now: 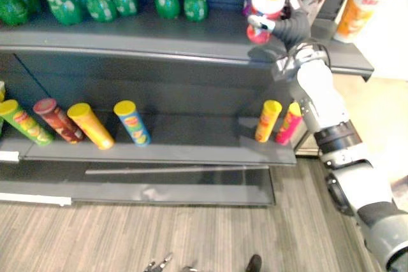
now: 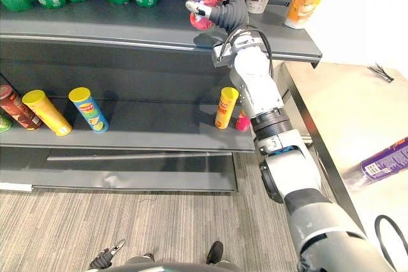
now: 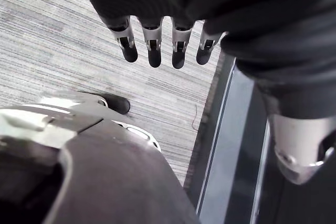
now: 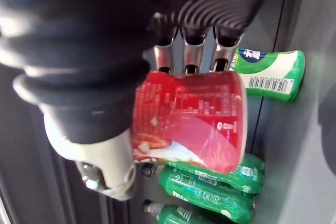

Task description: Put the gum and the chips on the shelf.

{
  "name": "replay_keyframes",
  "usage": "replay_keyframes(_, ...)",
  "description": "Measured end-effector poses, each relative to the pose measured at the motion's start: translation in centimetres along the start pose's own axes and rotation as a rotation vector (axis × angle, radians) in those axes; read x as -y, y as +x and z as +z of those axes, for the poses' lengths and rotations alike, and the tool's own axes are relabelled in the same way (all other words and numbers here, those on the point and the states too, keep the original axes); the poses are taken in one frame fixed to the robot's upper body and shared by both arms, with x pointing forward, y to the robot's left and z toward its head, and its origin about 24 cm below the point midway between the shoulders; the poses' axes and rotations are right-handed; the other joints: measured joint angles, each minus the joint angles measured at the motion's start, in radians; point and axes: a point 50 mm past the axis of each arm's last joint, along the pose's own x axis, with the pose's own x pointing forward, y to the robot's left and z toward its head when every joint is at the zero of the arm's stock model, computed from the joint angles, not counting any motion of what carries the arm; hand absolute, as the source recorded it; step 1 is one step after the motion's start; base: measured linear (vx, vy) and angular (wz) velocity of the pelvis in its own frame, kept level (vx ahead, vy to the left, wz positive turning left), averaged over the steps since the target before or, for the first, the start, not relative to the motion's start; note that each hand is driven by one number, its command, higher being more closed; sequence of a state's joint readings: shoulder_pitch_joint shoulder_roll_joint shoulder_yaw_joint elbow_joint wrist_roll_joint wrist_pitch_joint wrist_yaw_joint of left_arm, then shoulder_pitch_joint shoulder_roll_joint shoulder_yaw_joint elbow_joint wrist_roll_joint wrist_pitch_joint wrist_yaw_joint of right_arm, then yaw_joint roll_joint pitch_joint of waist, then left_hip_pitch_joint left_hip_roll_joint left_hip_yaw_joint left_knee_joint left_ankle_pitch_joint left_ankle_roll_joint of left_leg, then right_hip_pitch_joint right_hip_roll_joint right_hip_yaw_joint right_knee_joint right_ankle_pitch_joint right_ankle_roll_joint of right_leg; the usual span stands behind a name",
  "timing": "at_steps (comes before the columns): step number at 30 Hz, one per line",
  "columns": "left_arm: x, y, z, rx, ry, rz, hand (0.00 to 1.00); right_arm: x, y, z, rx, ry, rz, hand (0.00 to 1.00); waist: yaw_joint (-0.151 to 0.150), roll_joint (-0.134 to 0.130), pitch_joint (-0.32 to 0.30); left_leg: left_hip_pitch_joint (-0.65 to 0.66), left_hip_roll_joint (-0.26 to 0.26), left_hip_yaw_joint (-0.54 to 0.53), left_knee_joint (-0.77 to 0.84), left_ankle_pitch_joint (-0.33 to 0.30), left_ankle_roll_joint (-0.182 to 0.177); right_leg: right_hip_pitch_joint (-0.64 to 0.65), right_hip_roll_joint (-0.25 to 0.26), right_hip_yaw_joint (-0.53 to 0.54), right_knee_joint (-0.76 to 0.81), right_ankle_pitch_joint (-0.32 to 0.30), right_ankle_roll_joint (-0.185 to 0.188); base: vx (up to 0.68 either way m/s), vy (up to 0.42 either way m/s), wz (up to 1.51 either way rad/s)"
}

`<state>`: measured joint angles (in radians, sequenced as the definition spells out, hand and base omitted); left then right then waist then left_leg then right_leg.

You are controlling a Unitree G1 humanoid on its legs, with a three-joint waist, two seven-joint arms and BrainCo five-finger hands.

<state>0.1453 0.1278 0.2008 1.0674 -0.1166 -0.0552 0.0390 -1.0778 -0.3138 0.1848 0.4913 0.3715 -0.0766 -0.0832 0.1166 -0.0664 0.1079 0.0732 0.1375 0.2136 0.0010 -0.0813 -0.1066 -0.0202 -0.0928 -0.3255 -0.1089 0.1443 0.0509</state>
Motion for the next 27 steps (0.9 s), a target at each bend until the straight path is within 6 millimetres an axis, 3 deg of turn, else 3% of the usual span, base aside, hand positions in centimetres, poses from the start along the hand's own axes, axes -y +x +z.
replay_keyframes(7, 0.1, 0.0, 0.3, 0.014, 0.004, -0.005, 0.00, 1.0, -0.1, -1.4, -0.075, 0.002, -0.043, 1.00, 0.001, 0.002, 0.014, -0.007, 0.000, 0.002, -0.004, 0.000, 0.000, -0.009, 0.001, 0.001, 0.000, 0.000, 0.000, 0.00, 0.000, 0.00)
replay_keyframes(24, 0.2, 0.1, 0.5, 0.017, -0.031, -0.005, 0.00, 1.3, 0.4, -1.2, -0.082, 0.001, -0.051, 1.00, 0.004, 0.005, 0.025, -0.005, 0.000, 0.003, -0.006, 0.000, 0.000, -0.010, 0.001, 0.004, 0.000, 0.000, 0.000, 0.00, 0.000, 0.00)
replay_keyframes(25, 0.2, 0.1, 0.5, 0.017, -0.031, -0.005, 0.00, 1.3, 0.4, -1.2, -0.081, 0.001, -0.050, 0.00, 0.004, 0.005, 0.025, -0.005, 0.000, 0.004, -0.006, 0.000, 0.000, -0.010, 0.000, 0.004, 0.000, 0.000, 0.000, 0.00, 0.000, 0.00)
replay_keyframes(27, 0.2, 0.1, 0.5, 0.017, -0.031, -0.006, 0.00, 1.3, 0.4, -1.2, -0.081, 0.001, -0.050, 0.00, 0.004, 0.005, 0.025, -0.004, 0.000, 0.005, -0.007, 0.000, 0.000, -0.010, 0.001, 0.005, 0.000, 0.000, 0.000, 0.00, 0.000, 0.00)
